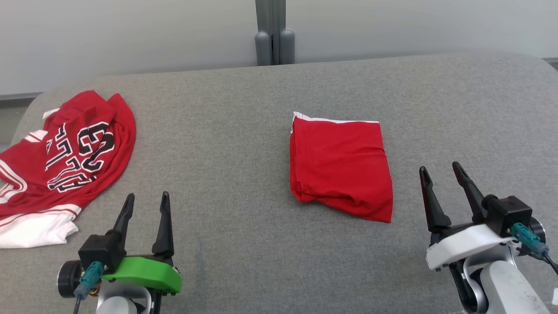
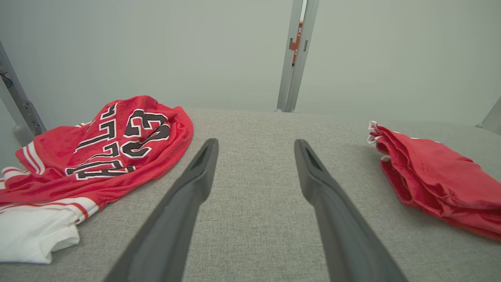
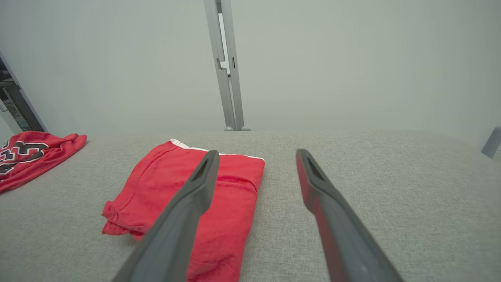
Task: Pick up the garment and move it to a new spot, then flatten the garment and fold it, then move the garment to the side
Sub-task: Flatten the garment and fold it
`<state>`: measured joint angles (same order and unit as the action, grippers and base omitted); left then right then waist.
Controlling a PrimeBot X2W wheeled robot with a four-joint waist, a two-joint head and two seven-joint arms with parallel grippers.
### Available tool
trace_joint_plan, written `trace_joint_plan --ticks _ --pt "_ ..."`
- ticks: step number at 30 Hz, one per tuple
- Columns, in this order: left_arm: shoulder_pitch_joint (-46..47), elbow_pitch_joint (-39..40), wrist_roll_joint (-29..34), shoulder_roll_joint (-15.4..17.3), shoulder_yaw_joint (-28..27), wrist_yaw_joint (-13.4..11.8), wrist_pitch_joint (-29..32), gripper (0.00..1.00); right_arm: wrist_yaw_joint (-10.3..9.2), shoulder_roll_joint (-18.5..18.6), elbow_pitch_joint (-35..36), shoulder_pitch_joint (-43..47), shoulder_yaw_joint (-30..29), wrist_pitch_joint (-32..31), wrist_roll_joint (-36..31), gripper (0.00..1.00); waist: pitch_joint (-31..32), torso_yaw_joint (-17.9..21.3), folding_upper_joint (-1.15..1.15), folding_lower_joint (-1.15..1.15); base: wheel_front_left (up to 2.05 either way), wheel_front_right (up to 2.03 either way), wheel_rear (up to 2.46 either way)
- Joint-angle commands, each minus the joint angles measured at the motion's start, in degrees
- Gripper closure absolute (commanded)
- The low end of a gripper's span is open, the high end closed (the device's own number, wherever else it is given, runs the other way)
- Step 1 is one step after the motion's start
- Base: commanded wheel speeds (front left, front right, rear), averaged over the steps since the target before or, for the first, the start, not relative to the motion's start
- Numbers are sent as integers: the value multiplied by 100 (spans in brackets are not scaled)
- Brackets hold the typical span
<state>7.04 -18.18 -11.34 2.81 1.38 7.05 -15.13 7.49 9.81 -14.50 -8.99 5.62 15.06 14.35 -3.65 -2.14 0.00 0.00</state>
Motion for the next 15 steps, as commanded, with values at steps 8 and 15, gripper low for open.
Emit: trace_joint_plan --ticks 8,15 --pt "-374 36 225 67 -164 -23 -2 0 0 -82 321 624 -246 16 -103 0 332 96 0 0 0 0 0" --pt "-562 107 275 97 -250 -22 -2 0 0 -168 499 938 -397 17 -134 0 441 61 0 0 0 0 0"
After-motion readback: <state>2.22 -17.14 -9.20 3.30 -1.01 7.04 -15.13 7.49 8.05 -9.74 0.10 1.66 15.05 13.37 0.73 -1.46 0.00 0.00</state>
